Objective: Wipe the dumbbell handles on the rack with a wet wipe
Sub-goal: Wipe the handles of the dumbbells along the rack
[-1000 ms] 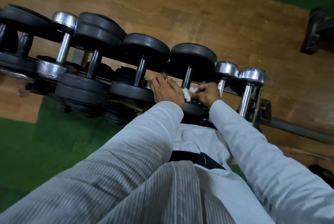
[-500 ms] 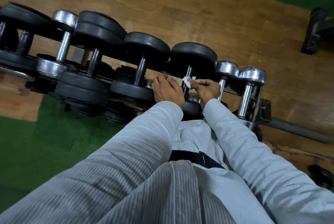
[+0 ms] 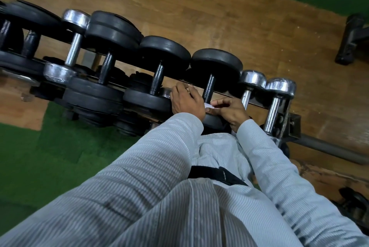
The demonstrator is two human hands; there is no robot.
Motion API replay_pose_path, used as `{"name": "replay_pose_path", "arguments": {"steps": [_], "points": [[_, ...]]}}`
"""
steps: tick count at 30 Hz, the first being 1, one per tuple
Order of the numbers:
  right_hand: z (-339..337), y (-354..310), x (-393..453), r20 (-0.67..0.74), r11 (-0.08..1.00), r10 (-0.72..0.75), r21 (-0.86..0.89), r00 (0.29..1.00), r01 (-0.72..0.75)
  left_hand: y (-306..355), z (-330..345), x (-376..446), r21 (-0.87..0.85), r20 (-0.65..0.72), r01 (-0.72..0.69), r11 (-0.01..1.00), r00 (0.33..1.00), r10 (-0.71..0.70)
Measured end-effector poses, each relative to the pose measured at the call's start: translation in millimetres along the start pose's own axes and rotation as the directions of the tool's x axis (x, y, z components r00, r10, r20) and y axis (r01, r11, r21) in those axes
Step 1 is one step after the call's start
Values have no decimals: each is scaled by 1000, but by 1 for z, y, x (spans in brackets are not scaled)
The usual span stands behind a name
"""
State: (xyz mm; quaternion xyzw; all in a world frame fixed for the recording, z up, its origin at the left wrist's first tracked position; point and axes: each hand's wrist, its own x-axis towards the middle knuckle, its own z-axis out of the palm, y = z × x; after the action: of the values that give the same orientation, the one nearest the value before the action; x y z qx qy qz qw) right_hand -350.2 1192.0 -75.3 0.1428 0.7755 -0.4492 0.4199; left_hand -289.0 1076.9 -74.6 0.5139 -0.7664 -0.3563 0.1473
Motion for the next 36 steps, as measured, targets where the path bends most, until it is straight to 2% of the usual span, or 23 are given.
{"name": "replay_pose_path", "arguments": {"steps": [3, 5, 10, 11, 13, 15, 17, 20, 21, 24, 26, 27, 29, 31, 33, 35, 36], "points": [[7, 8, 0, -207, 998, -52, 34, 977, 60, 0, 0, 0, 3, 2, -2, 1000, 1000, 2], [14, 3, 3, -298, 993, -60, 77, 953, 87, -1, 0, 1, 9, 18, 4, 1000, 1000, -5], [25, -28, 22, -387, 974, -107, 144, 916, 174, -2, 0, 1, 9, 24, 1, 1000, 1000, -1], [26, -36, 27, -426, 966, -97, 177, 899, 188, -2, 0, 1, 7, 23, -4, 1000, 1000, 4], [28, -47, 35, -468, 947, 11, 289, 884, 141, -1, 0, 0, 4, 18, -10, 1000, 1000, 10], [33, -46, 42, -415, 888, 201, 459, 888, 13, -1, 0, 0, 5, 22, -7, 1000, 1000, 7], [35, -41, 53, -281, 784, 341, 612, 897, -107, -3, 1, 1, 10, 39, 4, 1000, 999, -5], [33, -23, 90, -57, 675, 465, 668, 884, -312, -3, 1, 3, 14, 52, 8, 1000, 999, -8], [31, -29, 84, 15, 650, 457, 677, 889, -346, -3, 1, 2, 10, 58, 1, 1000, 998, -1], [31, -47, 45, 105, 588, 367, 744, 924, -318, -3, 1, 2, 0, 57, -12, 1000, 998, 12], [29, -41, 41, 189, 438, 288, 846, 939, -305, -2, 0, 2, 3, 53, -5, 1000, 999, 5], [28, -38, 44, 210, 407, 266, 860, 941, -307, -1, -1, 1, 6, 54, -2, 1000, 999, 1], [30, -40, 46, 243, 456, 204, 834, 948, -312, 1, -3, 1, 1, 56, 2, 1000, 998, -2], [34, -53, 44, 264, 602, 131, 744, 956, -288, 3, -4, 0, -3, 58, 7, 1000, 998, -7], [39, -65, 43, 292, 729, 132, 619, 947, -293, 3, -4, 0, 2, 66, 13, 1000, 998, -13], [46, -67, 54, 143, 815, 200, 525, 969, -245, 4, -5, 1, 8, 75, 17, 1000, 997, -17], [51, -65, 60, 75, 822, 204, 528, 976, -213, 5, -5, 1, 14, 78, 19, 1000, 997, -20]]}}
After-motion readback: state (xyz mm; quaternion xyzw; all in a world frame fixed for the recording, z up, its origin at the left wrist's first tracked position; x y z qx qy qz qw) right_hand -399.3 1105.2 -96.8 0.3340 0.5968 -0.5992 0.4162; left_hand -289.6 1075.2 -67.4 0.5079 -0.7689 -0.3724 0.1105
